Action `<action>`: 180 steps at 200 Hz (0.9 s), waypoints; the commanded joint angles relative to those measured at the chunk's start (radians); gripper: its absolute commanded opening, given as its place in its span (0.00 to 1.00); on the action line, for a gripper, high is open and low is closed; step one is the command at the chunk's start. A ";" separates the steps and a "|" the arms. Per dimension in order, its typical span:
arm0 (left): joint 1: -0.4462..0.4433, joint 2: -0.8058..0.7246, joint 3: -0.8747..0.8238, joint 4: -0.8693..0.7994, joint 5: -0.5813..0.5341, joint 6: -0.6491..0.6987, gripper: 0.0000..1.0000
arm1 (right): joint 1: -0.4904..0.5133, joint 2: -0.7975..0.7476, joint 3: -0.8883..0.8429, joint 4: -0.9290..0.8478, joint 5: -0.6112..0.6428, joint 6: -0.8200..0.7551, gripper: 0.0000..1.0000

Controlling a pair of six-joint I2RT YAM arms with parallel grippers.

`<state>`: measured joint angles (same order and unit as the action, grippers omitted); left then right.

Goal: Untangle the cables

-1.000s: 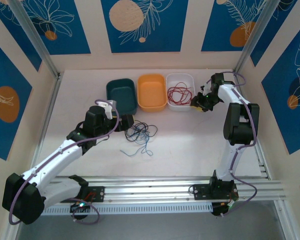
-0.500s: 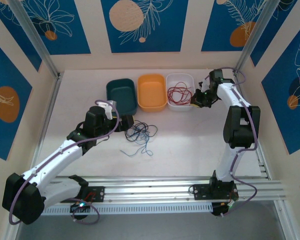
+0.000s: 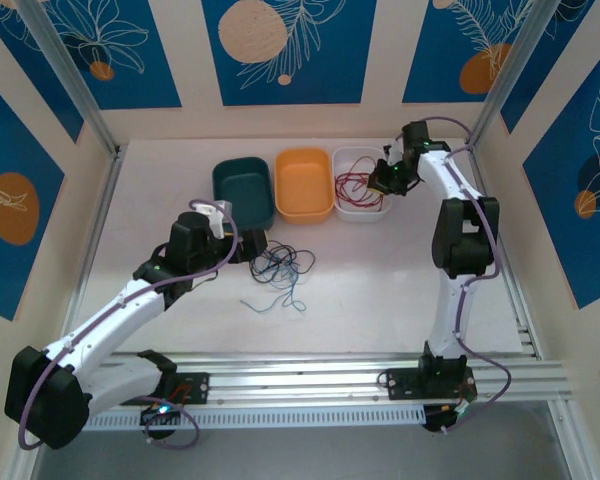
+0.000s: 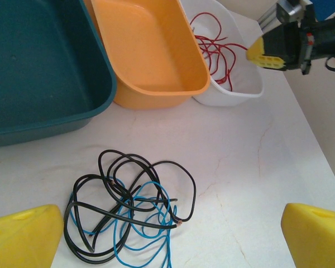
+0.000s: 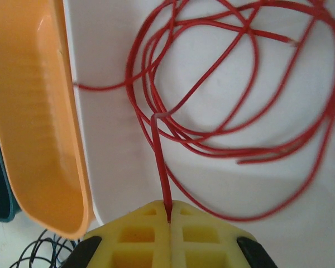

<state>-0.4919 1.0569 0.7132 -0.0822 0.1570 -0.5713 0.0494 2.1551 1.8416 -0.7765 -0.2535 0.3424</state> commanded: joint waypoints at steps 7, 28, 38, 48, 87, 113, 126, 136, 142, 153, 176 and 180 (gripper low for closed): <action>0.018 0.001 -0.009 0.025 0.015 -0.003 1.00 | 0.046 0.070 0.096 0.011 -0.007 0.047 0.03; 0.020 0.000 -0.012 0.025 0.015 -0.004 1.00 | 0.067 0.125 0.154 0.014 0.006 0.069 0.03; 0.022 0.001 -0.013 0.024 0.016 -0.004 1.00 | 0.076 0.150 0.180 0.014 0.014 0.077 0.03; 0.023 0.002 -0.014 0.024 0.016 -0.002 1.00 | 0.079 0.172 0.202 0.006 0.030 0.087 0.02; 0.026 -0.003 -0.024 0.024 0.020 -0.003 1.00 | 0.072 0.203 0.223 -0.031 0.045 0.123 0.00; 0.027 -0.005 -0.029 0.024 0.020 -0.007 1.00 | 0.074 0.141 0.158 -0.040 0.047 0.107 0.00; 0.029 -0.005 -0.030 0.026 0.019 -0.007 1.00 | 0.075 0.087 0.101 -0.029 0.044 0.097 0.04; 0.030 -0.006 -0.031 0.028 0.022 -0.008 1.00 | 0.078 0.044 0.061 -0.026 0.038 0.090 0.10; 0.030 -0.005 -0.031 0.029 0.021 -0.009 1.00 | 0.080 0.016 0.040 -0.026 0.037 0.087 0.14; 0.030 -0.004 -0.031 0.033 0.022 -0.010 1.00 | 0.082 -0.032 -0.002 -0.027 0.035 0.081 0.21; 0.030 -0.004 -0.032 0.038 0.027 -0.015 1.00 | 0.089 -0.136 -0.086 -0.028 0.026 0.069 0.32; 0.030 -0.004 -0.031 0.038 0.028 -0.016 1.00 | 0.090 -0.153 -0.100 -0.029 0.024 0.067 0.34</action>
<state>-0.4759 1.0573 0.6907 -0.0814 0.1577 -0.5716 0.1291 2.1452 1.7981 -0.7876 -0.2089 0.4252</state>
